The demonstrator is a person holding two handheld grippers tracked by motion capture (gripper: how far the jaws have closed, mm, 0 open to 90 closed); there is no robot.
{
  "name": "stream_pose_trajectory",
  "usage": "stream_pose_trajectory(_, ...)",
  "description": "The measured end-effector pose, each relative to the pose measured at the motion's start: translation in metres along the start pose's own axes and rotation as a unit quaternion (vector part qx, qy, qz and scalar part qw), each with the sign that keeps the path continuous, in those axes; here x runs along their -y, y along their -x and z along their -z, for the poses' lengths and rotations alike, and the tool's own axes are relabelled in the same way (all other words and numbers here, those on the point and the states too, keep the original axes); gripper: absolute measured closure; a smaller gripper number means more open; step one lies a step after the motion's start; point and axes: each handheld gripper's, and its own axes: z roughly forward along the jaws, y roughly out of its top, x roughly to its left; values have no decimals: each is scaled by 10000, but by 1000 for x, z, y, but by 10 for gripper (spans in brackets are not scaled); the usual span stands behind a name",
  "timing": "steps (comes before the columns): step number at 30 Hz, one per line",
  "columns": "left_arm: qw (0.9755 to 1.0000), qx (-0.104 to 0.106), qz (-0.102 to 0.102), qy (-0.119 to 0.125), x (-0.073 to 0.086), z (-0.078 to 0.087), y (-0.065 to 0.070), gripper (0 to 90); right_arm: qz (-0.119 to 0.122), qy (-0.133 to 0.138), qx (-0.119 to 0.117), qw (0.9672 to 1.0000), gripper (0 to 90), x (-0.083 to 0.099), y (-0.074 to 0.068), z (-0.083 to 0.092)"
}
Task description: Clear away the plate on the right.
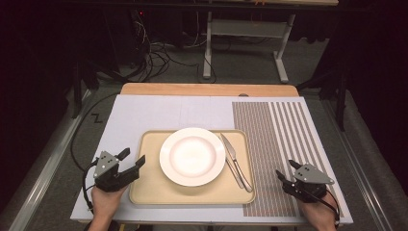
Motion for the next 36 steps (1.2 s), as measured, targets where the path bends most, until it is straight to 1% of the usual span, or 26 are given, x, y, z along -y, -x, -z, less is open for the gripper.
stream_pose_trajectory(4,10000,-10,8,17,0,1,0,374,-265,140,-105,9995,434,3,5,1)
stream_pose_trajectory(7,10000,-13,7,18,0,1,0,374,-455,230,-184,9985,431,4,9,2)
stream_pose_trajectory(13,10000,-1,20,26,0,2,0,374,-875,384,-316,9949,418,10,16,5)
stream_pose_trajectory(20,10000,-4,38,30,0,3,0,374,-1108,533,-398,9916,400,16,21,8)
stream_pose_trajectory(22,10000,-7,35,30,0,3,-1,374,-1225,594,-457,9896,393,18,23,9)
stream_pose_trajectory(23,10000,-8,37,29,0,3,-1,373,-1311,648,-507,9879,389,20,24,9)
stream_pose_trajectory(25,10000,-15,40,26,0,4,-1,373,-1433,691,-547,9857,381,23,26,10)
stream_pose_trajectory(29,10000,-16,53,46,0,5,-1,373,-1718,847,-611,9796,370,32,29,14)
stream_pose_trajectory(31,10000,-12,62,46,1,6,-1,373,-1806,930,-633,9771,360,35,30,16)
stream_pose_trajectory(36,9999,-5,105,60,1,9,-2,371,-2109,1143,-713,9682,344,46,33,21)
